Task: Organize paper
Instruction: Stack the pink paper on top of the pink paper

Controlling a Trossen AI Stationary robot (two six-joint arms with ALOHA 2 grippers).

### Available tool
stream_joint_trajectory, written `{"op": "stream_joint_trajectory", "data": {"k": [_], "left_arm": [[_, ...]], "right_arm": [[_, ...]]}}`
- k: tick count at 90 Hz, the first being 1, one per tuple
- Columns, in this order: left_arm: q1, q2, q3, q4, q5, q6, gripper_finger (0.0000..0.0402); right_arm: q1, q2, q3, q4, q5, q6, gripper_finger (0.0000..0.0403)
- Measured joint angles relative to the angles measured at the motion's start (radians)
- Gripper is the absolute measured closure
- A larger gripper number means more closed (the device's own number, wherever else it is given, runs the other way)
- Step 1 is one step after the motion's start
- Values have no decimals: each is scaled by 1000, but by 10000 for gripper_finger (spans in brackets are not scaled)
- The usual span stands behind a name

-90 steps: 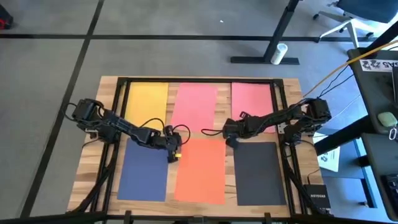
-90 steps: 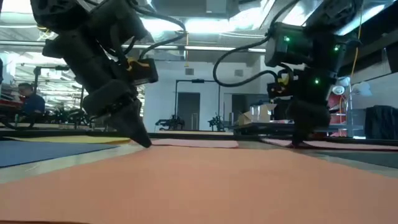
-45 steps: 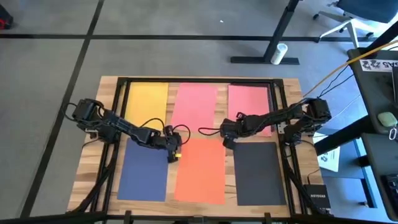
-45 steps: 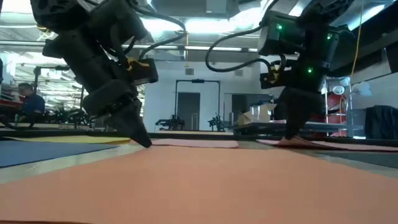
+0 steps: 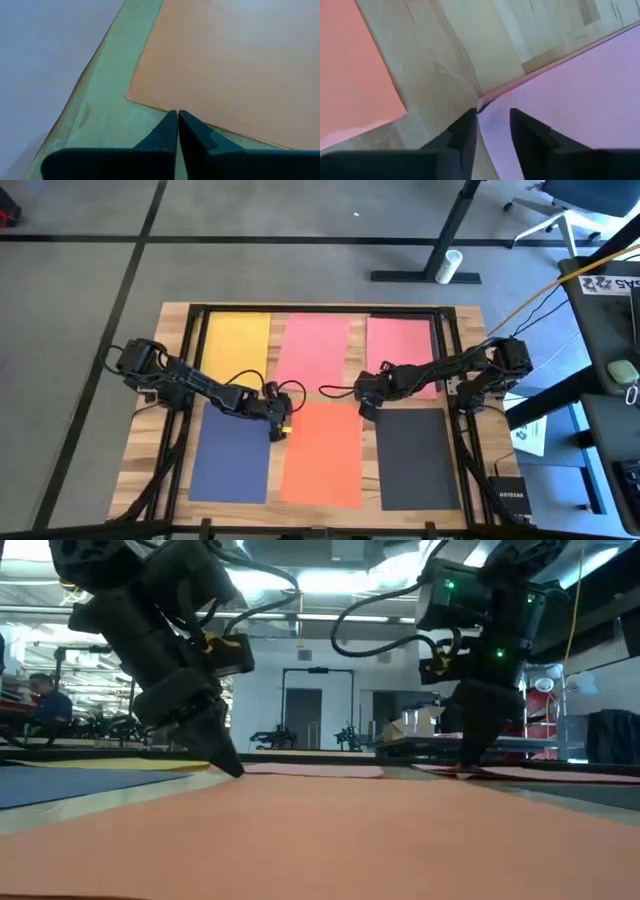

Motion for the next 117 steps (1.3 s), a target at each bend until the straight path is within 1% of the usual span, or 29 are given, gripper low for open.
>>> {"op": "stream_joint_trajectory", "data": {"k": [7,19,24,34,40,56,72,92,105,117], "left_arm": [[0,0,0,0,0,0,402],[0,0,0,0,0,0,402],[0,0,0,0,0,0,402],[0,0,0,0,0,0,402],[0,0,0,-1,0,0,402],[0,0,0,-1,0,0,402],[0,0,0,-2,0,0,402],[0,0,0,-2,0,0,402],[0,0,0,-2,0,0,402],[3,0,0,0,0,-9,402]], "right_arm": [[0,0,0,-3,16,-1,318],[0,0,0,-8,24,-2,382],[0,0,0,-8,29,-3,395],[0,0,0,-7,25,-2,393],[0,0,0,-7,21,-2,399],[0,0,0,-7,-20,-2,402],[0,-20,1,-12,-31,-2,402],[0,-48,75,-19,-30,-13,403],[-6,-48,137,43,-32,-62,403],[-42,-43,171,145,-72,-110,403]]}}
